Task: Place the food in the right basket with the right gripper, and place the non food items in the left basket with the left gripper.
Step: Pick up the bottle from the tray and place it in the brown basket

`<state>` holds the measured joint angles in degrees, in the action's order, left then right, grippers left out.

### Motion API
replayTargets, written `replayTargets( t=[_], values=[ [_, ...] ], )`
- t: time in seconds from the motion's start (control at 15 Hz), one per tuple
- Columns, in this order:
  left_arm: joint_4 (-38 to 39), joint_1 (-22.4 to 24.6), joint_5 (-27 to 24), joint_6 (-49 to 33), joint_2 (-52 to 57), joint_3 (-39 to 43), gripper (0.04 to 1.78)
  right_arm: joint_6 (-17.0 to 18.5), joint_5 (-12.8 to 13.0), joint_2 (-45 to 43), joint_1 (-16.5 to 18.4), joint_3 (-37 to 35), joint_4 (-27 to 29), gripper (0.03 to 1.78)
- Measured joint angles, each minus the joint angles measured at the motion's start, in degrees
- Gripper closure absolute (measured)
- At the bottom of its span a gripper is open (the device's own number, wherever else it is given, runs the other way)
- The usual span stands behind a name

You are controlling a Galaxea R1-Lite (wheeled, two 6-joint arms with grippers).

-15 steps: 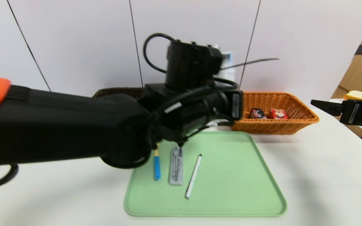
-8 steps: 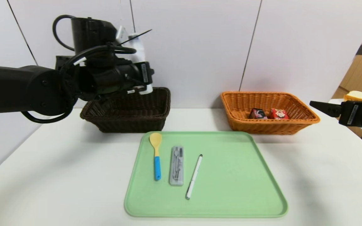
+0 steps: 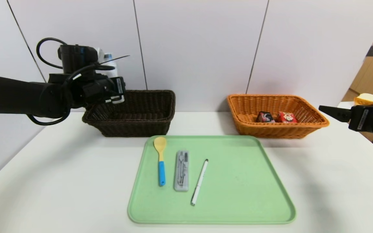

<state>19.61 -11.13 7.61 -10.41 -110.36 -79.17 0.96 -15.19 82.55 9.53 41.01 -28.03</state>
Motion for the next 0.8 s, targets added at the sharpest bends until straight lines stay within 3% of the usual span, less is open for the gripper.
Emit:
replayTargets(
  t=[0.33, 0.8],
  values=[
    [6.34, 1.33, 0.24, 2.36, -6.86, -0.21, 1.17, 0.09, 0.06, 0.09, 0.05, -0.16, 0.00, 0.11],
    [7.84, 2.29, 0.27, 3.74, -11.13, -0.46, 1.17, 0.00, 0.10, 0.11, 0.00, -0.52, -0.02, 0.11]
  ],
)
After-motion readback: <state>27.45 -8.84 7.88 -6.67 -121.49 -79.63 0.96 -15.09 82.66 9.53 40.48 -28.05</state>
